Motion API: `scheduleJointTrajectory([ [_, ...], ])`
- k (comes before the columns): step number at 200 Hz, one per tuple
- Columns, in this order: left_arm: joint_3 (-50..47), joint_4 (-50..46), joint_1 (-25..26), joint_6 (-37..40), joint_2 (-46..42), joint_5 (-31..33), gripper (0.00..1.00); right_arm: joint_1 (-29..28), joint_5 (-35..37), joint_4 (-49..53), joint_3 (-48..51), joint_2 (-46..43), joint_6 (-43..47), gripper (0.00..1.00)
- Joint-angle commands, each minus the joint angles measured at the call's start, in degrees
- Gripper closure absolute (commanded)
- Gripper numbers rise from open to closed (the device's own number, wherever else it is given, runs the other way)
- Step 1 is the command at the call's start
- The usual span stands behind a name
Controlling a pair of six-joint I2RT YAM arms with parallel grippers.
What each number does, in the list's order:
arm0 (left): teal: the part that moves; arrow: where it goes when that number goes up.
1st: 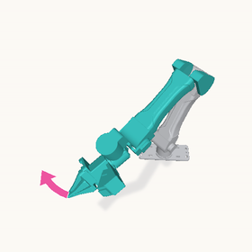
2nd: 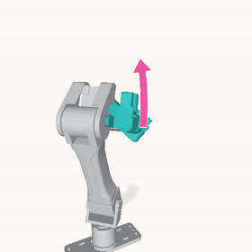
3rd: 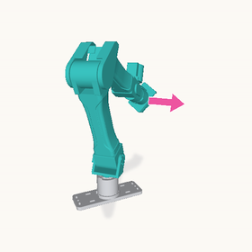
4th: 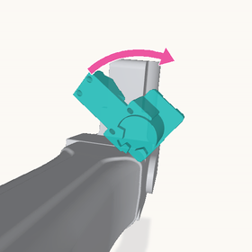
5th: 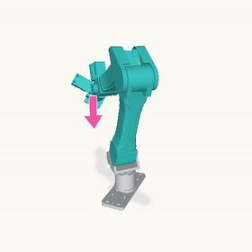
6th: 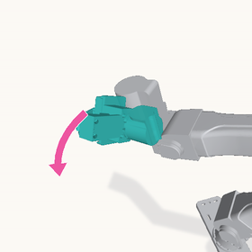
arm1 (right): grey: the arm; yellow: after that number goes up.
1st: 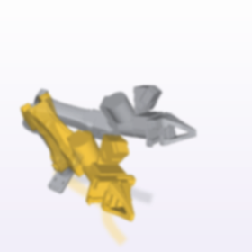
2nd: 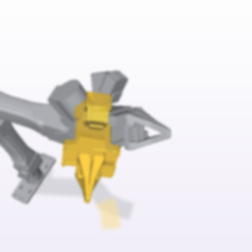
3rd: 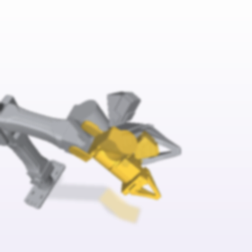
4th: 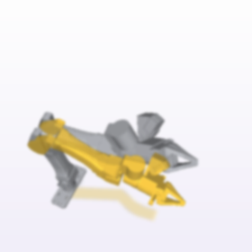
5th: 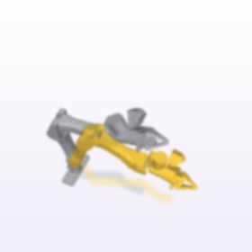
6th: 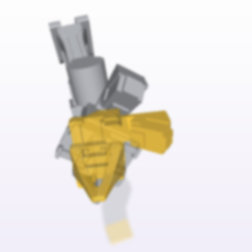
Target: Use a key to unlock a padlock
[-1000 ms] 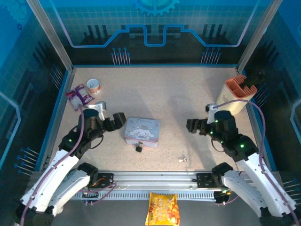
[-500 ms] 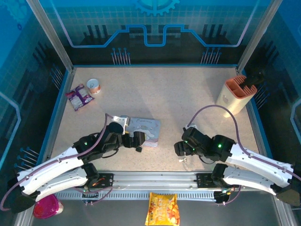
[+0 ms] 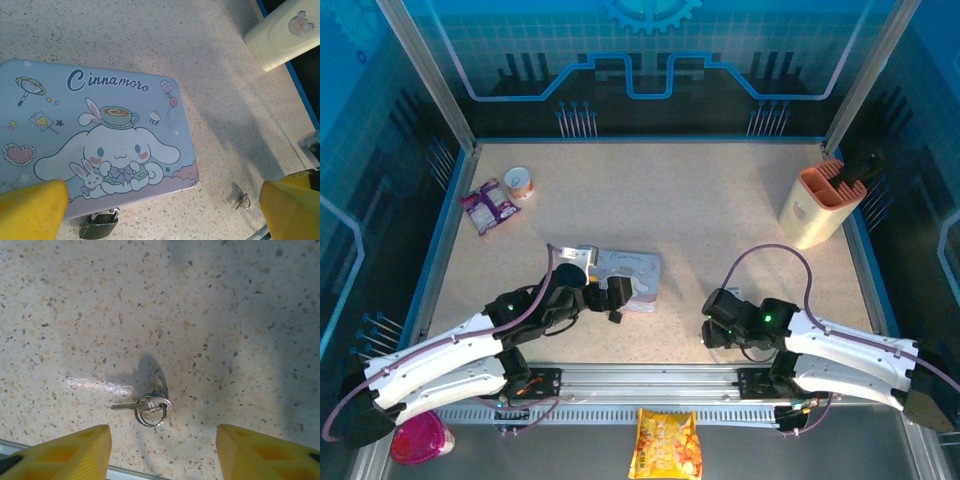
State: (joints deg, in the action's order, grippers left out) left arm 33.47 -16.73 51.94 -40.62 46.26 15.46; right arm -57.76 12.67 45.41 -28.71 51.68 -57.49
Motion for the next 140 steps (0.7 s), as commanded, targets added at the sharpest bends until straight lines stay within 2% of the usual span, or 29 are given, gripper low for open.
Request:
scheduleJointTrajectory([
  [1, -0.84, 2.31, 0.44, -0.63, 0.06, 1.47, 0.01, -0.60, -1.52, -2.86, 1.83, 0.85, -2.60, 0.47],
  [50, -0.98, 2.84, 0.45, -0.83, 0.06, 1.74, 0.01, -0.60, -1.33, -5.47, 3.14, 2.85, -3.21, 0.62],
  [140, 0.18, 3.10, 0.50, -0.11, 1.25, 1.77, 0.01, -0.61, -1.50, -8.04, 4.20, 5.73, -4.47, 0.71],
])
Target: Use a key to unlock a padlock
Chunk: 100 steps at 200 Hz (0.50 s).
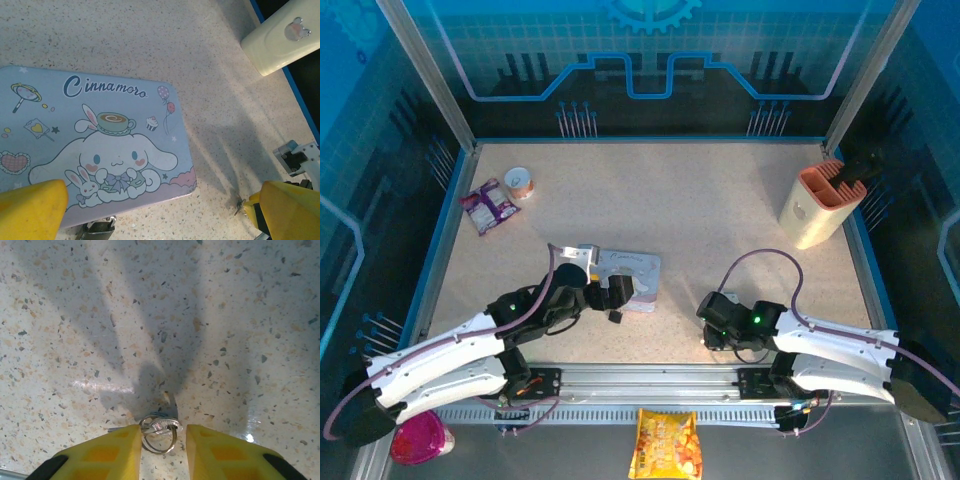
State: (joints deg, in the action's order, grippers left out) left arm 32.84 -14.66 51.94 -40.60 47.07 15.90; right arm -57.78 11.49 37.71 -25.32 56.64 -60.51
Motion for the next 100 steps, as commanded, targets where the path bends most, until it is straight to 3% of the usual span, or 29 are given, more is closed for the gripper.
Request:
scheduleJointTrajectory([
  [1, 0.82, 1.03, 0.51, -0.11, 0.46, 1.37, 0.01, -0.67, -0.32, -0.35, 0.85, 0.76, -1.45, 0.72],
  [100, 0.83, 1.30, 0.52, 0.00, 0.92, 1.54, 0.01, -1.09, -1.26, -3.95, 1.35, 4.54, -1.90, 0.70],
])
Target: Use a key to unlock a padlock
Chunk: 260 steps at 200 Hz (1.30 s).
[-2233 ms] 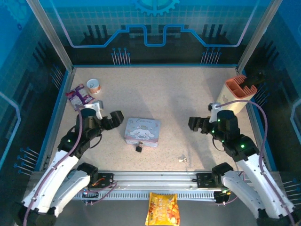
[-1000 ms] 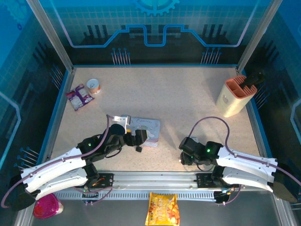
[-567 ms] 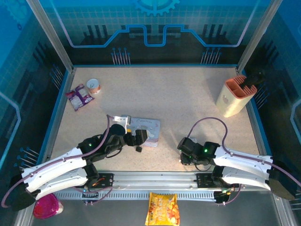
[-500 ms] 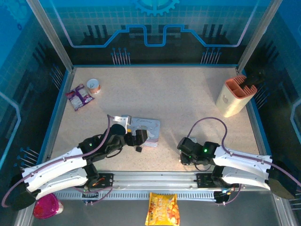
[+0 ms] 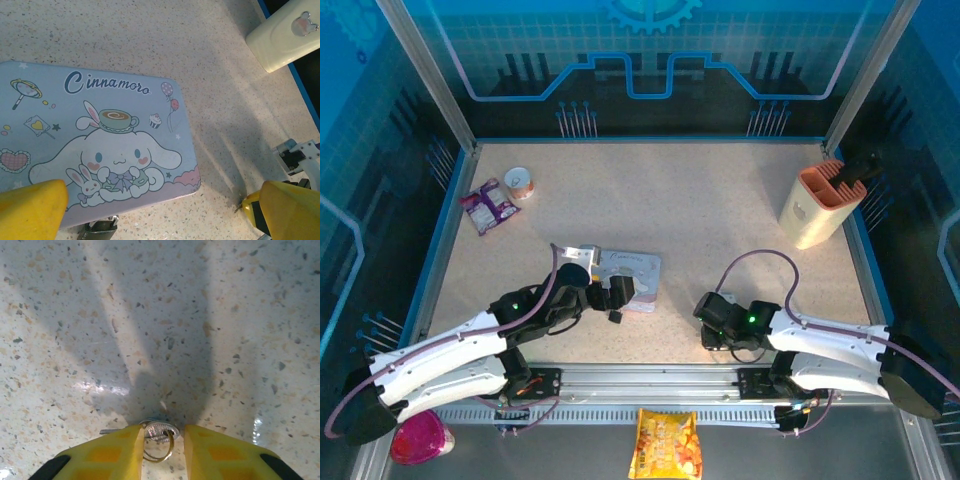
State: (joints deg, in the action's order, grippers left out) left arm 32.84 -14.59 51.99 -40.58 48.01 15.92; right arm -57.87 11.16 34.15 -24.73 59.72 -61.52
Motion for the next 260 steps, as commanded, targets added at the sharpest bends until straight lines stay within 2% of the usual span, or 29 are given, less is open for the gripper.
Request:
scheduleJointTrajectory([
  [1, 0.87, 1.23, 0.48, -0.07, -0.06, 1.54, 0.01, -1.01, -0.90, -0.40, 0.75, 1.50, -0.89, 0.70],
  [42, 0.47, 1.23, 0.48, -0.14, -0.35, 1.70, 0.01, -1.34, -0.96, -1.30, 0.82, 1.80, -1.18, 0.70],
  [162, 0.47, 1.41, 0.48, -0.20, -0.43, 1.99, 0.01, -2.69, 1.71, -1.40, 0.56, 0.76, -3.24, 0.90],
  [211, 0.64, 1.49, 0.49, 0.06, -0.08, 1.64, 0.01, -2.85, 4.44, 0.30, 0.03, -2.45, -3.17, 0.97],
  [260, 1.41, 2.45, 0.48, 0.50, 2.01, -0.23, 0.01, -2.87, 6.33, 0.11, 1.34, -7.68, -4.00, 1.00],
])
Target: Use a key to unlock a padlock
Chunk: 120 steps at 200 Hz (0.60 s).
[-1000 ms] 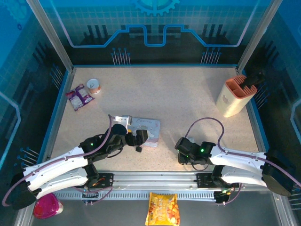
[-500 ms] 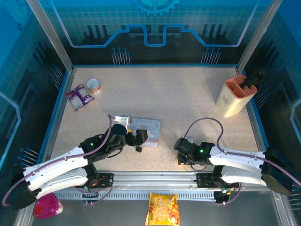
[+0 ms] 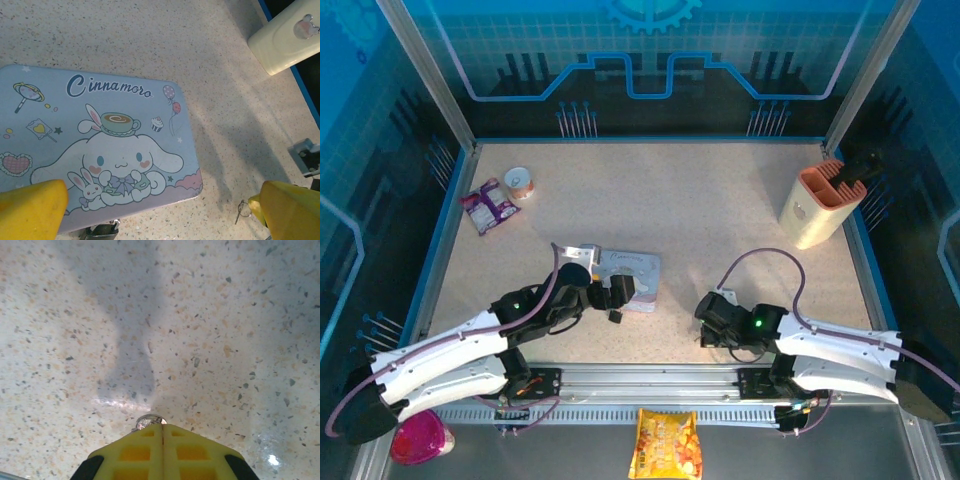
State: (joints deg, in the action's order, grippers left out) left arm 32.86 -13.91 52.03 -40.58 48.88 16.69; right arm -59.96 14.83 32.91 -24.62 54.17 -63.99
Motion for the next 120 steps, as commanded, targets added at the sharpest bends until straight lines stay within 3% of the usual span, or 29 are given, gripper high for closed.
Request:
scheduleJointTrajectory([
  [1, 1.40, 1.78, 0.44, 0.46, 1.13, -1.06, 0.01, -0.72, 2.70, 1.36, 1.19, -2.18, -1.56, 1.00],
  [59, 2.56, 2.57, 0.53, 0.85, 3.59, -3.28, 0.01, -0.44, 2.61, 1.65, 1.13, -1.18, -1.20, 1.00],
  [96, 2.65, 2.31, 0.60, 1.07, 3.37, -2.86, 0.01, -0.57, 1.51, 2.30, 0.35, 1.76, -0.80, 0.79],
  [120, 2.73, 2.20, 0.61, 1.11, 3.32, -2.71, 0.01, -0.48, 1.67, 2.27, 0.28, 2.20, -0.88, 0.74],
])
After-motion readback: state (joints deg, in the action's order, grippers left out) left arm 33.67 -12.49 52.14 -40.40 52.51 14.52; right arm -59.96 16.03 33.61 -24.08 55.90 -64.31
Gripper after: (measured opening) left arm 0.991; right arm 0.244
